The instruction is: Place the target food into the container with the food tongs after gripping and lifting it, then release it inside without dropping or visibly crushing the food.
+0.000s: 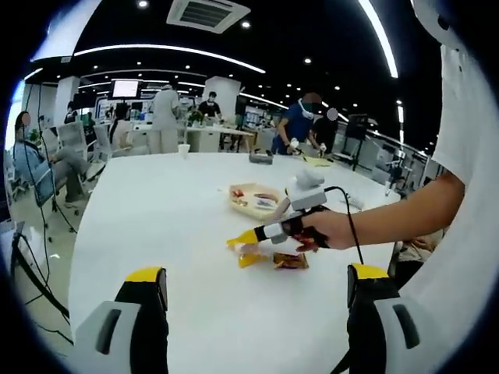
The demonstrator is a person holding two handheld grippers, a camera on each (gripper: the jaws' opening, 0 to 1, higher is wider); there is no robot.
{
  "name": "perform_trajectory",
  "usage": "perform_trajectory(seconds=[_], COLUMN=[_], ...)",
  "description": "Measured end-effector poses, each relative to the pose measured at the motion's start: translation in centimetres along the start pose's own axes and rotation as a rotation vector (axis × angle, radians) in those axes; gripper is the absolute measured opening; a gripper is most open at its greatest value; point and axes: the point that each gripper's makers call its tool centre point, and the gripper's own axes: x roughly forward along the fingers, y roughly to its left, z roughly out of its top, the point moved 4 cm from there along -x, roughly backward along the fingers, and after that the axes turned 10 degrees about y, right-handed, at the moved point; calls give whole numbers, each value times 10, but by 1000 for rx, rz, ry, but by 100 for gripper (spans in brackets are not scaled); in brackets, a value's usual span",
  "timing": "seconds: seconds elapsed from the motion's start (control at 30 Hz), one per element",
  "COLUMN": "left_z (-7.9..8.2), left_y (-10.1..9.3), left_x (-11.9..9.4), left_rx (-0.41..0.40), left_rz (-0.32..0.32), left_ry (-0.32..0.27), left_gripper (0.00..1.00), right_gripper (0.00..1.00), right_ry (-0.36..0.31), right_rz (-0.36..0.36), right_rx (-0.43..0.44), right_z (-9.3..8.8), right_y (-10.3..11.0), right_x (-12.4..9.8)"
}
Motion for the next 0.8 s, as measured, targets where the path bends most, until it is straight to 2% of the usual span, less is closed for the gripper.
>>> perform_trajectory(seconds=[0.17, 0.23, 0.27, 0.4, 0.47, 0.63, 0.8], left_z=[-3, -4, -6, -10, -10, -12, -14], left_y=[10, 14, 17, 18, 18, 20, 20], left_x=[-8, -12, -14, -16, -17, -19, -22], left_rx=[-5, -17, -24, -33, -32, -33, -38], left_rz=[30, 40, 50, 58, 59, 72, 83], left_ry=[7, 1, 4, 11, 13, 21, 28], left_gripper=[96, 96, 96, 96, 96, 96, 96], right_gripper=[30, 30, 30, 30, 30, 30, 29], right_ry=[2, -6, -28, -25, -32, -38, -78], right_rz=[-15, -13, -28, -29, -55, -67, -81], right_rx=[-84, -82, -110, -141, -171, -196, -272], right_z=[9, 14, 21, 26, 28, 30, 26], right_y=[5, 7, 9, 11, 10, 12, 15], right_x=[7, 7, 5, 12, 14, 18, 24])
